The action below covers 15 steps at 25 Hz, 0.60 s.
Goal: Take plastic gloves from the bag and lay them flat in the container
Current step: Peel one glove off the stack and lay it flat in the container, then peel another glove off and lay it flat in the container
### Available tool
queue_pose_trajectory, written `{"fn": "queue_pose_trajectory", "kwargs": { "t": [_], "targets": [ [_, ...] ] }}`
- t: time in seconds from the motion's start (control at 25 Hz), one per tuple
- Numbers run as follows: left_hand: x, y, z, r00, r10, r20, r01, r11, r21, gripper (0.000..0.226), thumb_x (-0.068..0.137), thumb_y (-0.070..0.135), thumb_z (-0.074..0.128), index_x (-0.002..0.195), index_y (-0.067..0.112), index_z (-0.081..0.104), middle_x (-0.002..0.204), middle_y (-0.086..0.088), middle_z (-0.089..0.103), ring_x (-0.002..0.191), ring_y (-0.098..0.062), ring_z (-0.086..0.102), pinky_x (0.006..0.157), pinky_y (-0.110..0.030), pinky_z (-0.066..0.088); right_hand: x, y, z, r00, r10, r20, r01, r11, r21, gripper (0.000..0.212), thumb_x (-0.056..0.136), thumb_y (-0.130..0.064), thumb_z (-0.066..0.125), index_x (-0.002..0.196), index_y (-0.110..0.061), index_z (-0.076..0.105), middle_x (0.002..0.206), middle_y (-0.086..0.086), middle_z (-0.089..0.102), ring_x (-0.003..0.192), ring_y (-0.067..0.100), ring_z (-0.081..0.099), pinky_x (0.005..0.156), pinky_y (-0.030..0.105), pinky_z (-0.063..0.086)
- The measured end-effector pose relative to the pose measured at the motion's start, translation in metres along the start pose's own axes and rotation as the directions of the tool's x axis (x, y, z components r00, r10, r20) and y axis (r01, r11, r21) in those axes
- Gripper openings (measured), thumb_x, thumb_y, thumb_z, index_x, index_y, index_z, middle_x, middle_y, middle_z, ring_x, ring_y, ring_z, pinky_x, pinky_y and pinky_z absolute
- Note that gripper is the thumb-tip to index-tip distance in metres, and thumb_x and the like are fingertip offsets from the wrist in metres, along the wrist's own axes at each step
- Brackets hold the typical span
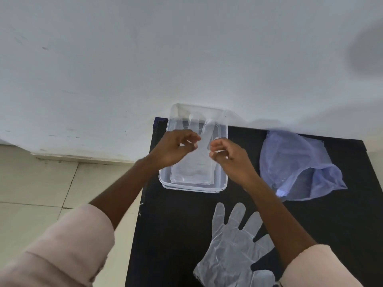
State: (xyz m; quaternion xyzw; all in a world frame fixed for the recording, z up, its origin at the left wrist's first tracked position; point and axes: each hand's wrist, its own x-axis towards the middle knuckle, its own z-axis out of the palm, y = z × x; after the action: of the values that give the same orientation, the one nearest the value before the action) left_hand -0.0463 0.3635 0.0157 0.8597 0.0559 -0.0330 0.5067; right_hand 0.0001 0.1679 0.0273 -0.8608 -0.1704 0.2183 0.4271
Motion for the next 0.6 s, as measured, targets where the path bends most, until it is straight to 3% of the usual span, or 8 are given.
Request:
{"fn": "queue_pose_trajectory", "kwargs": {
  "t": [0.08, 0.2, 0.44, 0.6],
  "targets": [
    [-0.008, 0.019, 0.014, 0.988, -0.135, -0.074, 0.115, 0.968, -0.224, 0.015, 0.092, 0.021, 0.062, 0.106, 0.021, 0.068, 0.104, 0.004, 0.07, 0.092, -0.012, 0.065, 0.082, -0.025, 0.052, -0.015, 0.003, -0.009, 0.99, 0.101, -0.103, -0.072, 0.965, 0.253, 0.014, 0.091, -0.018, 0.063, 0.105, -0.021, 0.061, 0.099, -0.008, 0.068, 0.093, 0.009, 0.065, 0.078, 0.021, 0.05],
    [-0.03, 0.049, 0.041, 0.978, -0.207, 0.018, 0.195, 0.885, -0.423, 0.015, 0.094, 0.019, 0.058, 0.105, 0.024, 0.067, 0.1, 0.002, 0.072, 0.092, -0.015, 0.068, 0.076, -0.024, 0.052, -0.045, 0.009, -0.023, 0.971, 0.219, -0.1, -0.148, 0.872, 0.467, 0.013, 0.093, -0.017, 0.06, 0.105, -0.019, 0.064, 0.104, 0.002, 0.07, 0.096, 0.018, 0.068, 0.083, 0.034, 0.056],
    [-0.093, 0.09, 0.105, 0.97, -0.216, 0.109, 0.242, 0.879, -0.41, 0.015, 0.094, 0.021, 0.059, 0.105, 0.024, 0.067, 0.102, -0.002, 0.073, 0.093, -0.018, 0.069, 0.074, -0.025, 0.052, -0.125, 0.039, -0.04, 0.947, 0.305, -0.101, -0.197, 0.8, 0.567, 0.009, 0.095, -0.021, 0.057, 0.096, -0.024, 0.066, 0.105, 0.002, 0.071, 0.097, 0.019, 0.068, 0.084, 0.036, 0.057],
    [-0.137, 0.091, 0.14, 0.952, -0.259, 0.165, 0.304, 0.871, -0.387, 0.015, 0.094, 0.02, 0.059, 0.104, 0.025, 0.067, 0.103, -0.005, 0.073, 0.09, -0.018, 0.067, 0.08, -0.032, 0.051, -0.187, 0.07, -0.03, 0.927, 0.364, -0.088, -0.242, 0.763, 0.599, 0.01, 0.092, -0.018, 0.06, 0.094, -0.021, 0.069, 0.102, 0.007, 0.073, 0.091, 0.018, 0.068, 0.075, 0.031, 0.056]
  ]
}}
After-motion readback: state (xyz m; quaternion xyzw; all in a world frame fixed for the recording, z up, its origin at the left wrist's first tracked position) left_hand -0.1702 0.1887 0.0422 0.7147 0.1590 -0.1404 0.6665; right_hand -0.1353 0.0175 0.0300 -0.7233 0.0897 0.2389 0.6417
